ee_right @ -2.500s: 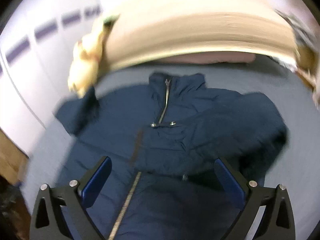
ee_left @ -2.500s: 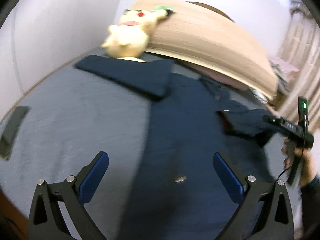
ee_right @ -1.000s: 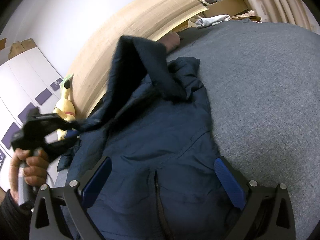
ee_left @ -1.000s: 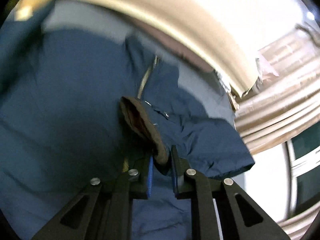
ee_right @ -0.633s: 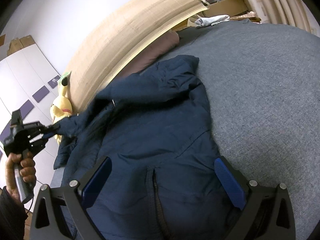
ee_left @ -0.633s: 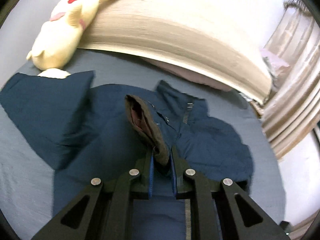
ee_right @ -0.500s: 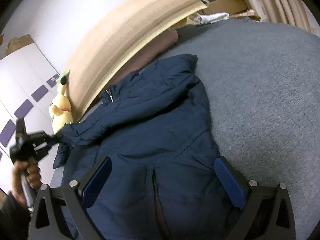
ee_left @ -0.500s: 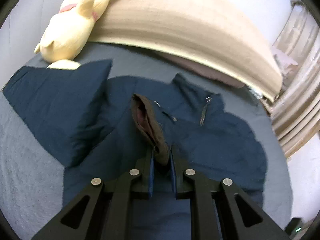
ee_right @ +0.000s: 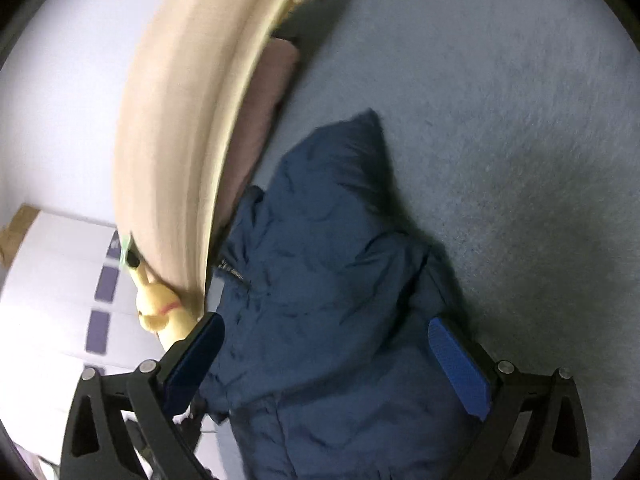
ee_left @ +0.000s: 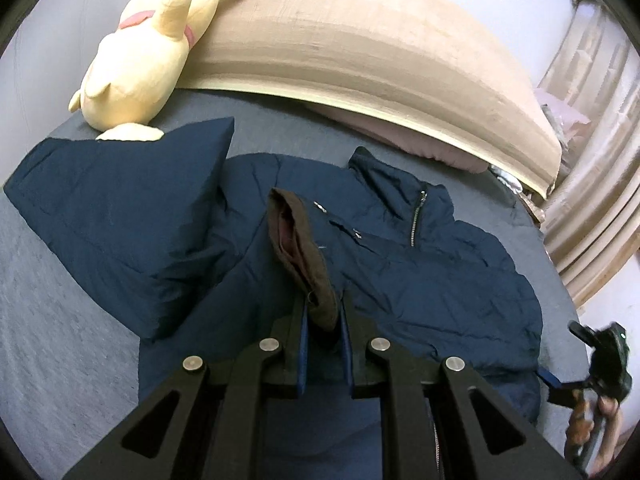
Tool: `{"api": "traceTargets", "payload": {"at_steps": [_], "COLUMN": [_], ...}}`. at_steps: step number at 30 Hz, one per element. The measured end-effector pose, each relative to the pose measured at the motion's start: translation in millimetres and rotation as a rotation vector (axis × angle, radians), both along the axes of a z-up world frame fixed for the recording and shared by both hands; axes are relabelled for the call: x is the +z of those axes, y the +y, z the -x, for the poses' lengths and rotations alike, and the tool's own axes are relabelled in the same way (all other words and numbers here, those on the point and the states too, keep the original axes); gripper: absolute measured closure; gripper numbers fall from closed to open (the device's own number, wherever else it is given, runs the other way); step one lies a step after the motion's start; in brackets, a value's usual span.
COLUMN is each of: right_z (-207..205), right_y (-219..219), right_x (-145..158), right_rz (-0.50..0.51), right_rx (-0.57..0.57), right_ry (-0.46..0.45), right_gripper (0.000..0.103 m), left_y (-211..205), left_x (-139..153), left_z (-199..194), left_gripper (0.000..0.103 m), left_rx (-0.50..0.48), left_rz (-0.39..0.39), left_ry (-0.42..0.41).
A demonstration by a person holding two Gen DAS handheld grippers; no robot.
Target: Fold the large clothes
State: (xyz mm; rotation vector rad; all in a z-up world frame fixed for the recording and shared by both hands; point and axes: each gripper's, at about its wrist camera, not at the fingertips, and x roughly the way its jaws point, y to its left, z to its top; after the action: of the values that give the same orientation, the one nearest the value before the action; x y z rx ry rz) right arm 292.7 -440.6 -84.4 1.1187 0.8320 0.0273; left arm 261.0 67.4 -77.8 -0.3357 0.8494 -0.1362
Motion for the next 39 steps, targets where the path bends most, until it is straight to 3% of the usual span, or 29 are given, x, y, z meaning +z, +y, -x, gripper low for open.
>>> {"api": "traceTargets", "payload": {"at_steps": [3,7,9,10,11,14,18,20,23,27,29,34,39], "right_z": [-12,-18,-21,-24,-22,-14,-18,-18,-14,2,-3,-54,-81], "right_y": [1,3,3,5,4,7,16,15,13,9,3,-13,-19], "right_x": [-8,-16,-15,-13,-9,3,-10,-11,2,38,49,38,14], "right_rz": [-0.019,-0.045,-0.024,0.013,0.06,0.173,0.271,0.262,0.257,0.29,0.325,0.435,0.445], "right_rx": [0.001,-0.012,0.004,0.003,-0.008,-0.018,0.037,0.061,0.114,0.145,0.128,0.101,0.106], "right_ry": [0.021,0.058,0.065,0.083,0.084,0.057,0.12,0.126,0.091,-0.026,-0.041,0.031,0.102], "right_gripper": [0.001,0.018,0.056,0.065,0.086,0.089,0.088,0.08,0.031,0.029,0.026,0.025,0.028], "left_y": [1,2,4,5,7,6,1,1,3,7,8,10,11], "left_x": [-1,-12,-18,-21,-24,-29,-46,-57,-61,-65,-67,-69,-71], "left_z": [2,4,4,4,3,2,-1,-1,0,-2,-3,0,3], "left_gripper": [0.089,0.089,0.089,0.089,0.089,0.089,0.089,0.089,0.088,0.088,0.087,0.086,0.085], "left_rx": [-0.003,0.006,0.01,0.014,0.02,0.017,0.019,0.024,0.025,0.027,0.031,0.033,0.035], "left_rz": [-0.007,-0.014,-0.019,-0.021,-0.018,-0.025,-0.076,-0.087,-0.075,-0.04,-0.026,-0.015,-0.014], "left_ry": [-0.012,0.004,0.016,0.021,0.029,0.033,0.079,0.101,0.094,0.09,0.091,0.088,0.074]}}
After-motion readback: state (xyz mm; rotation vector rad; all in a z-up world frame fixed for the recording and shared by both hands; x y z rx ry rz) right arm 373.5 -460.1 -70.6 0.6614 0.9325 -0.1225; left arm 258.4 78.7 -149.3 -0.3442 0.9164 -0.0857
